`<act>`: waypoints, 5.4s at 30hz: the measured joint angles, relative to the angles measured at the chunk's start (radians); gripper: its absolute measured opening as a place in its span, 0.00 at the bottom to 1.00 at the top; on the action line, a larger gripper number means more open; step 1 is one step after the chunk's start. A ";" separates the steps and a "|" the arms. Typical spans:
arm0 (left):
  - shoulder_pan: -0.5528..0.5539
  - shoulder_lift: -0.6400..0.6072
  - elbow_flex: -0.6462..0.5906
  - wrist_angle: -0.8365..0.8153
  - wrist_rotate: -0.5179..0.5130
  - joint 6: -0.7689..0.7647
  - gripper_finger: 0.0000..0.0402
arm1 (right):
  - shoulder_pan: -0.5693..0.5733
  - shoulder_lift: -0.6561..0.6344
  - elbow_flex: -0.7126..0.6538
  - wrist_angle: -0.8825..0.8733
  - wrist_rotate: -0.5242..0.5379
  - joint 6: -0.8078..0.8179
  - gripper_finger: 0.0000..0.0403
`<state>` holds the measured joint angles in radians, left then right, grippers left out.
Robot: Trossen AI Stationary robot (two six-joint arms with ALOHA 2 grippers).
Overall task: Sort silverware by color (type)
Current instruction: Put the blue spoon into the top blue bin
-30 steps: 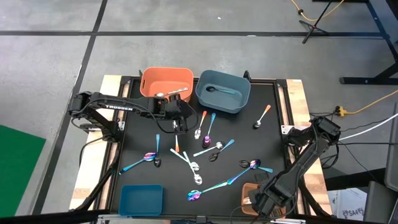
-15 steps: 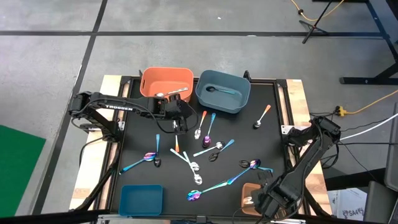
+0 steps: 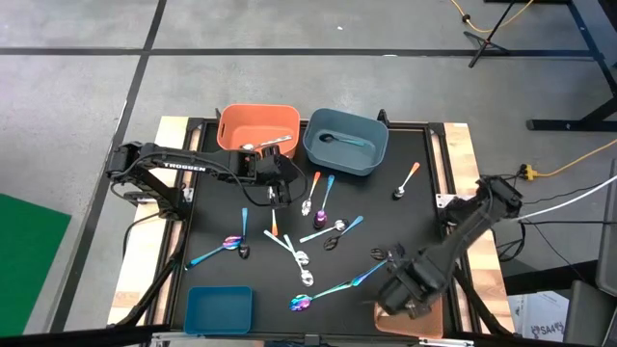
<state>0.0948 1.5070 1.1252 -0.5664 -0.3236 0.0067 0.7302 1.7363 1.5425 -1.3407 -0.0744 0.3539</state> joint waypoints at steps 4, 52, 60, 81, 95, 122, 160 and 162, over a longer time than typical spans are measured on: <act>0.000 0.000 0.000 0.000 0.000 0.000 0.22 | -0.092 0.000 0.000 0.000 0.049 -0.144 0.26; 0.000 0.000 0.000 0.000 0.000 -0.004 0.22 | -0.582 0.000 -0.419 0.563 0.052 -0.632 0.26; 0.000 0.000 0.000 0.000 0.000 -0.004 0.22 | -0.580 0.000 -0.474 0.713 0.055 -0.650 0.26; 0.000 0.000 0.000 0.000 0.000 -0.005 0.22 | -0.580 0.000 -0.491 0.868 -0.034 -0.651 0.26; 0.000 0.000 0.000 0.008 -0.001 -0.005 0.22 | -0.580 0.083 -0.490 0.869 -0.036 -0.659 0.26; 0.000 0.000 0.000 -0.001 0.000 0.025 0.22 | -0.580 0.097 -0.489 0.870 -0.040 -0.647 0.02; 0.000 0.000 0.000 -0.001 0.000 0.019 0.22 | -0.672 0.048 0.161 0.083 -0.047 -0.697 0.00; 0.000 0.000 0.000 0.000 0.000 0.019 0.22 | -0.699 0.026 0.174 0.065 -0.049 -0.714 0.00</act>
<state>0.0948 1.5070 1.1255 -0.5662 -0.3236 0.0254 0.0311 1.7619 1.7161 -1.2760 -0.1231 -0.3605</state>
